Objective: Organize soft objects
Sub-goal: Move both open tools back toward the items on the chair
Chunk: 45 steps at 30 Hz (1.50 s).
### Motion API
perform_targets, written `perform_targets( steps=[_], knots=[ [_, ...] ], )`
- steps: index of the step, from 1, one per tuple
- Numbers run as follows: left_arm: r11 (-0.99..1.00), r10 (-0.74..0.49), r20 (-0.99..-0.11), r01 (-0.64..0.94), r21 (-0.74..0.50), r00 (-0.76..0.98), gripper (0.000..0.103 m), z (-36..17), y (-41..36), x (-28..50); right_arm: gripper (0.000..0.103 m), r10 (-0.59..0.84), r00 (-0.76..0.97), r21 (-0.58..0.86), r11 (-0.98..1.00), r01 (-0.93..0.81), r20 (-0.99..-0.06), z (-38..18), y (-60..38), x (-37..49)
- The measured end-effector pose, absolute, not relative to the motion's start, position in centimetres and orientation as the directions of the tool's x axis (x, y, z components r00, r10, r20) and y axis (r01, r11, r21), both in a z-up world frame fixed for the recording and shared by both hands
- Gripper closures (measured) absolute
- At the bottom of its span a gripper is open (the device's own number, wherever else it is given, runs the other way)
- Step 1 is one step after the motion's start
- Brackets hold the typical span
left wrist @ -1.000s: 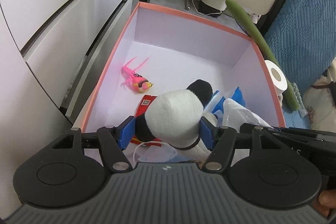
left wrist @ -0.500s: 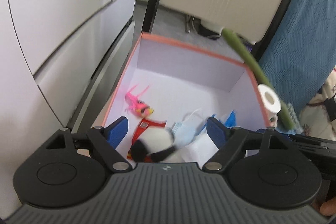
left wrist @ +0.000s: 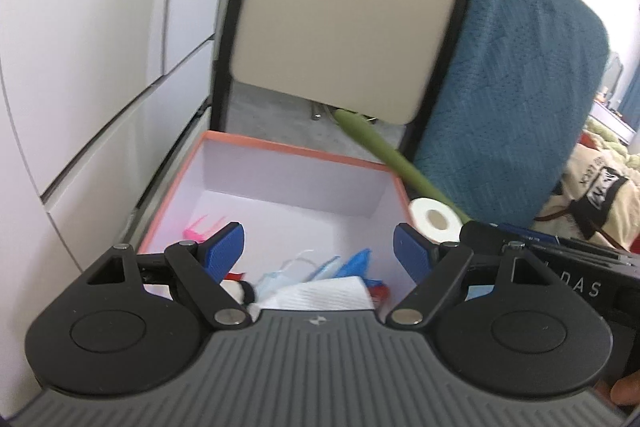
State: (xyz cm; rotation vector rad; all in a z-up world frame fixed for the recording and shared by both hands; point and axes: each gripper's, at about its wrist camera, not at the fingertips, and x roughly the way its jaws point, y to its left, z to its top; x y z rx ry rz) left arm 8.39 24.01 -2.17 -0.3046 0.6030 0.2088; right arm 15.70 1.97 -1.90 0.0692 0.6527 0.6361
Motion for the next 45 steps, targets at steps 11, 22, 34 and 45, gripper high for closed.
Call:
perform_targets(
  steps=[11,22,34,45],
  knots=[
    [0.949,0.052,-0.558,-0.215,-0.231,0.828,0.018,-2.1,18.4,8.1,0.057,0.506,0.676,0.236,0.858,-0.456,-0.535,-2.1,-4.4,14.4],
    [0.961,-0.035,-0.568,-0.128,-0.244,0.822,0.018,-3.0,12.5,7.9,0.057,0.427,0.701,0.207,0.901,-0.380,-0.572,-4.0,-9.8,12.2],
    [0.973,-0.104,-0.609,-0.048,-0.227,0.786,0.018,-5.6,7.3,7.6,0.057,0.323,0.727,0.188,0.946,-0.264,-0.606,-6.2,-15.4,10.2],
    [0.985,-0.125,-0.647,0.017,-0.171,0.752,0.018,-7.6,2.5,9.3,0.057,0.226,0.744,0.161,0.974,-0.160,-0.629,-8.7,-20.1,10.1]
  ],
)
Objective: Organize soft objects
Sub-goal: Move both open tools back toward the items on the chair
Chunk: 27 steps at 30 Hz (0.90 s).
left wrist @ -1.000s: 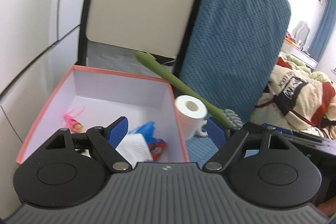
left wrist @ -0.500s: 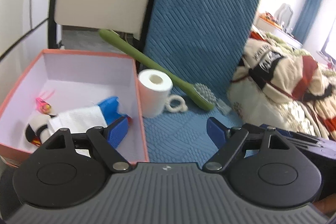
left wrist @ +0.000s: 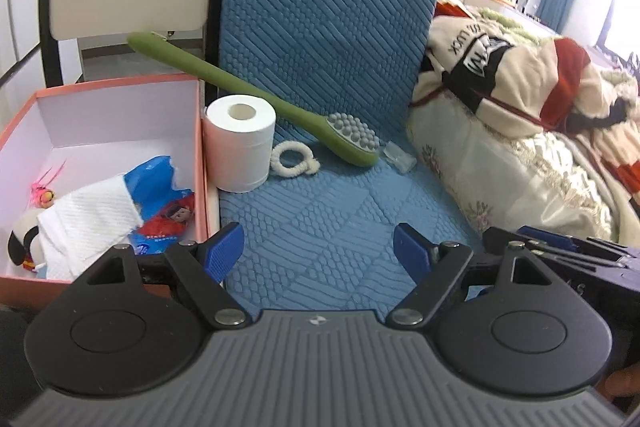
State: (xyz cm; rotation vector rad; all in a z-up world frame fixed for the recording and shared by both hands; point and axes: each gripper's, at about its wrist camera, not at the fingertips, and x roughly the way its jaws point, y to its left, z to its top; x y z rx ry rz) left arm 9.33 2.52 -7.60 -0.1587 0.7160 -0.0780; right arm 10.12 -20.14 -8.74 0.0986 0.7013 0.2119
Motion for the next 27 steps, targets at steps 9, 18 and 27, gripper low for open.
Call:
perform_targets(
  steps=[9,18,27],
  knots=[
    [0.994,-0.072,-0.650,0.002,-0.109,0.757,0.018,-9.6,0.4,12.9,0.058,0.190,0.740,0.175,0.980,-0.099,-0.645,-11.6,-22.3,12.8],
    [0.995,-0.043,-0.648,-0.028,-0.099,0.761,0.018,-11.2,-0.7,17.1,0.058,0.217,0.747,0.204,0.973,-0.112,-0.628,-13.9,-22.3,16.6],
    [0.995,0.033,-0.635,-0.084,-0.051,0.772,0.018,-13.1,-1.5,21.0,0.058,0.226,0.753,0.210,0.970,-0.119,-0.618,-16.2,-22.1,20.9]
  ],
)
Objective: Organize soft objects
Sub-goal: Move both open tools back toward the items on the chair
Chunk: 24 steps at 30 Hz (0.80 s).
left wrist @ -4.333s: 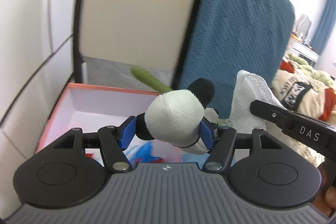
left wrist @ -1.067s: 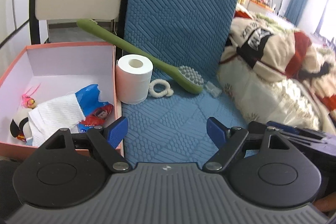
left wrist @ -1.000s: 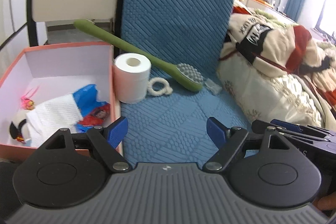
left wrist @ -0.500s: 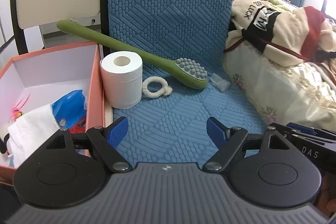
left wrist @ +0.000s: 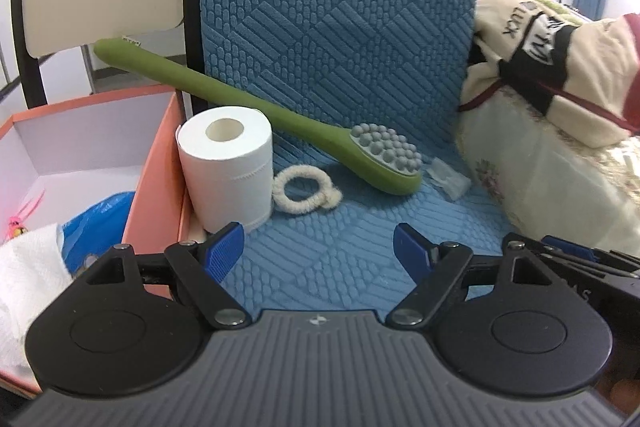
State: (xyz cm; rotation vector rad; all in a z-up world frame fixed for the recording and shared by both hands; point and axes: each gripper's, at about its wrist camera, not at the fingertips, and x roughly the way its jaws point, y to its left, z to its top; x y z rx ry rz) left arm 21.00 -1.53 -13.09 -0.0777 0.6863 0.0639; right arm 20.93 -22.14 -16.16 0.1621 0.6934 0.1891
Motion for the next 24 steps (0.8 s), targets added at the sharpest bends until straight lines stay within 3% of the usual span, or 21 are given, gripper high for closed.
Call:
perform_targets(
  steps=[13,24],
  knots=[
    [0.995,0.103,-0.642,-0.068,0.078,0.759,0.018,-17.4,-4.1,27.0,0.058,0.198,0.754,0.124,0.980,-0.154,-0.627,-18.3,-21.5,28.3],
    [0.999,0.044,-0.657,-0.025,0.039,0.753,0.022,-21.3,-6.0,31.6,0.058,0.189,0.719,0.114,0.982,-0.152,-0.668,-19.6,-21.4,33.3]
  ],
)
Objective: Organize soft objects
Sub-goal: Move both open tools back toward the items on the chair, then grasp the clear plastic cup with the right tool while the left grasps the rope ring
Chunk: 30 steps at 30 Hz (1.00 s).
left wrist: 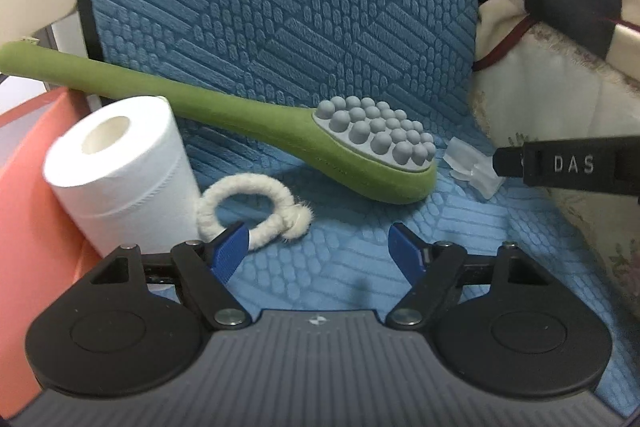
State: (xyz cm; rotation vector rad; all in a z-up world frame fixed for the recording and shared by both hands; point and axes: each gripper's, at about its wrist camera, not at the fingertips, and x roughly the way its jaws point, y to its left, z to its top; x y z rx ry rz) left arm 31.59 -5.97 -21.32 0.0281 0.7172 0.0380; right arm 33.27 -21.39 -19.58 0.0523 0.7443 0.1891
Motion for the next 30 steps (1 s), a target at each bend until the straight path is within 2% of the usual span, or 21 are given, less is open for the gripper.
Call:
perform_targets(
  steps=[5,12,15,21,24,25,30],
  knots=[
    [0.998,0.064,-0.655,-0.047,0.044,0.753,0.025,-23.1,-4.9,33.1,0.058,0.158,0.701,0.056,0.985,-0.166,-0.696,-20.4,-20.6,35.4],
    [0.999,0.037,-0.656,-0.044,0.005,0.754,0.026,-25.3,-2.9,34.7,0.058,0.160,0.658,0.072,0.985,-0.159,-0.735,-21.6,-20.8,37.7],
    [0.999,0.038,-0.651,-0.037,0.015,0.759,0.032,-25.6,-3.1,35.3,0.058,0.157,0.645,0.076,0.986,-0.151,-0.748,-22.0,-20.9,38.4],
    [0.997,0.018,-0.674,-0.062,-0.042,0.738,0.049,-26.2,-2.6,36.3,0.058,0.169,0.593,0.092,0.983,-0.159,-0.787,-23.1,-20.8,39.5],
    [0.995,0.013,-0.678,-0.079,-0.066,0.735,0.059,-26.1,-2.1,36.5,0.058,0.178,0.592,0.110,0.982,-0.151,-0.786,-23.2,-21.0,39.6],
    [0.994,0.015,-0.680,-0.082,-0.066,0.734,0.066,-26.0,-2.0,36.4,0.059,0.180,0.592,0.115,0.983,-0.146,-0.785,-23.2,-21.1,39.6],
    [0.992,0.001,-0.685,-0.089,-0.093,0.728,0.074,-25.7,-1.2,36.3,0.059,0.176,0.591,0.115,0.983,-0.141,-0.787,-23.7,-21.5,40.2]
  ],
)
